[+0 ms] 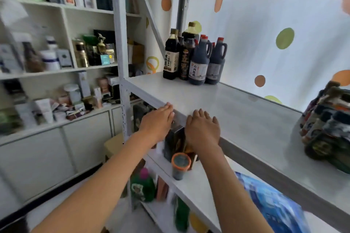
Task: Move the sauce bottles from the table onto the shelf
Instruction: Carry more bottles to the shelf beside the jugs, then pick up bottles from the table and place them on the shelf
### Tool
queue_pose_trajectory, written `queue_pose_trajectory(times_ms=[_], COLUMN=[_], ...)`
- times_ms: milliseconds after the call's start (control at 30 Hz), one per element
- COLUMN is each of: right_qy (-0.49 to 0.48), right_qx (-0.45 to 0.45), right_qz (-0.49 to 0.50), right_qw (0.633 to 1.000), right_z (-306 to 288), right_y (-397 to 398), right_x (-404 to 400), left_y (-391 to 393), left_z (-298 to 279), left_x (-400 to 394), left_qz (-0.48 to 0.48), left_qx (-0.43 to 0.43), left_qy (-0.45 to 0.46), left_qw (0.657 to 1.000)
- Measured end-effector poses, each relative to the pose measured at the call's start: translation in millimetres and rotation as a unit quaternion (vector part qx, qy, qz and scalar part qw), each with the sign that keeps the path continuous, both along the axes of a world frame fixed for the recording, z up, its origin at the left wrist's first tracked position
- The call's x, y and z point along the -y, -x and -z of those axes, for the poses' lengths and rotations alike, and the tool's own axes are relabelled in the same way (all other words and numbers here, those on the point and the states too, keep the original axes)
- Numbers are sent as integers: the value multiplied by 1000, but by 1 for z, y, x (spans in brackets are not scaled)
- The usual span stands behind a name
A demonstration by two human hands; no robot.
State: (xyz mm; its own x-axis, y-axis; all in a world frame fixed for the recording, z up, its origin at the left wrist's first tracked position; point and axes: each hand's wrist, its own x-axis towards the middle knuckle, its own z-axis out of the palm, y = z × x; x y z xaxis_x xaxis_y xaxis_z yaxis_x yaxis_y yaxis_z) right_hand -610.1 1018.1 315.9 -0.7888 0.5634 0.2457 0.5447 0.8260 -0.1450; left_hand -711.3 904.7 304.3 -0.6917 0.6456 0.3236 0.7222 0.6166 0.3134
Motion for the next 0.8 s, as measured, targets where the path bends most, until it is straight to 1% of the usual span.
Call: queue_pose_trajectory(times_ms=[67, 100, 133, 167, 200, 233, 267, 333, 433, 500, 633, 733, 800], right_qy=[-40, -33, 2, 74, 154, 203, 217, 216, 242, 233, 244, 247, 248], right_qx=[-52, -72, -88, -107, -119, -115, -101, -72, -65, -51, -19, 6, 18], right_qz=[10, 6, -11, -42, -78, -116, -155, -221, -283, -324, -412, -466, -505], right_qw=[998, 997, 996, 991, 978, 966, 958, 948, 926, 915, 878, 849, 827], right_z=[21, 31, 38, 44, 50, 58, 67, 84, 101, 108, 116, 119, 118], right_y=[-21, -31, -41, -48, -55, -60, -69, -85, -110, -126, -155, -173, -188], right_x=[24, 36, 46, 59, 74, 88, 107, 141, 191, 227, 308, 382, 441], left_y=[-36, -57, -75, -93, -108, -120, -133, -157, -190, -211, -249, -283, -315], left_z=[13, 21, 28, 35, 41, 46, 52, 61, 77, 87, 104, 112, 115], left_x=[20, 33, 46, 62, 80, 96, 115, 154, 209, 246, 330, 405, 461], left_qz=[-11, -8, -9, -22, -40, -52, -67, -101, -150, -173, -212, -279, -336], left_qx=[-46, -50, -45, -33, -21, -15, -15, -22, -17, -11, -13, -8, -8], left_qy=[26, 33, 35, 33, 35, 36, 38, 32, 23, 36, 54, 35, 29], left_qw=[999, 998, 998, 999, 998, 998, 997, 994, 988, 984, 976, 960, 942])
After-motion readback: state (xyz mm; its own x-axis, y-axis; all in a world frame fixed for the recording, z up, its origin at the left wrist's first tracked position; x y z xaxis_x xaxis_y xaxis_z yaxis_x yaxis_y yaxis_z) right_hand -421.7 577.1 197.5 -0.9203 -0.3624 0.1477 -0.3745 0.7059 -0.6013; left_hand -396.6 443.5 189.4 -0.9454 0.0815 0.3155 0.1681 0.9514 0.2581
